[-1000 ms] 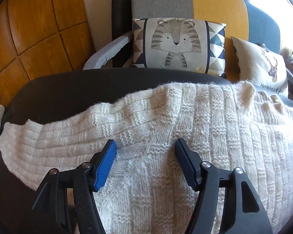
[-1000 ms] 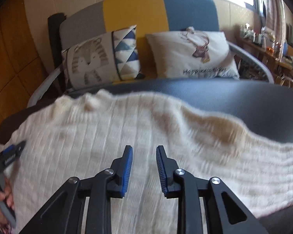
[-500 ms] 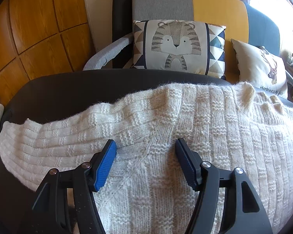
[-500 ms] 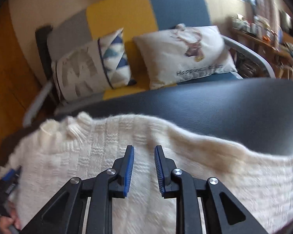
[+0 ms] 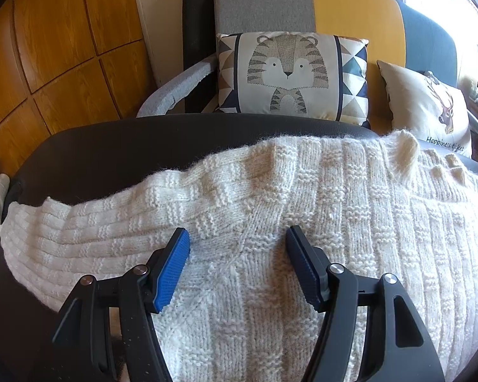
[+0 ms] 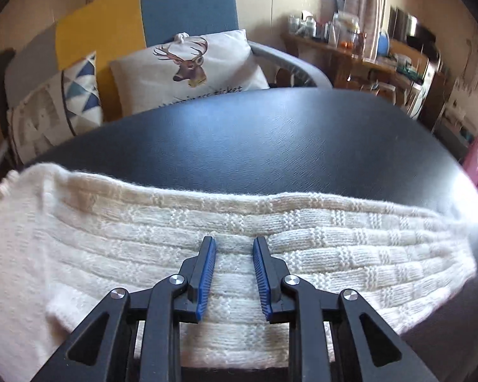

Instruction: Fold clothes

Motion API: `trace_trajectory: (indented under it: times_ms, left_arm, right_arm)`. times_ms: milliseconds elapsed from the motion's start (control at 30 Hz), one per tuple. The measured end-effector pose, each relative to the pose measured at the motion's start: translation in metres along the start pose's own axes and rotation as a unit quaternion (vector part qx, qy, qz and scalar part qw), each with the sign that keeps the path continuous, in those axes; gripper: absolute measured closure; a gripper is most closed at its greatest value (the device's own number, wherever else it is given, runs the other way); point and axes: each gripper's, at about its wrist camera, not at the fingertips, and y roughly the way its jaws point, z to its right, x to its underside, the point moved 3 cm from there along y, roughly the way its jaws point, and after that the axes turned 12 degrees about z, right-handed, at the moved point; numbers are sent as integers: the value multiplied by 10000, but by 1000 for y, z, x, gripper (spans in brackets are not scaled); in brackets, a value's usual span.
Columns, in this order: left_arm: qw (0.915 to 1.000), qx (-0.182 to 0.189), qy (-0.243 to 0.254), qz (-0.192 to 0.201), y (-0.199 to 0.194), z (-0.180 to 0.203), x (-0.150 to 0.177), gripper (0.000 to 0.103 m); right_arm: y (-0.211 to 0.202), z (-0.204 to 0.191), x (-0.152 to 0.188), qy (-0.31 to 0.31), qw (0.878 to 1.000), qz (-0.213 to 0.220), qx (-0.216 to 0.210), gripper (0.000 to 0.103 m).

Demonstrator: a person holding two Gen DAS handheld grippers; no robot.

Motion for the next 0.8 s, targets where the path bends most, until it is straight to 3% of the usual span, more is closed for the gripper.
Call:
trace_trajectory:
  times_ms: [133, 267, 400, 500, 633, 800]
  left_arm:
    - [10000, -29, 41, 3, 0, 1, -1, 37]
    - [10000, -45, 55, 5, 0, 1, -1, 37]
    - [10000, -41, 45, 1, -1, 2, -1, 37]
    - [10000, -19, 14, -3, -1, 3, -1, 37]
    - [10000, 5, -21, -5, 0, 2, -1, 37]
    - [10000, 31, -57, -8, 0, 0, 0, 37]
  right_arm:
    - [2, -5, -8, 9, 9997, -133, 212, 80]
    - [-16, -33, -21, 282, 9982, 268, -461, 80]
    - [-10, -86, -25, -209, 9957, 143, -889, 79]
    - [4, -105, -19, -395, 9956, 61, -853, 79]
    - [12, -103, -14, -324, 9975, 142, -618, 79]
    - [12, -98, -9, -260, 9976, 175, -624, 76]
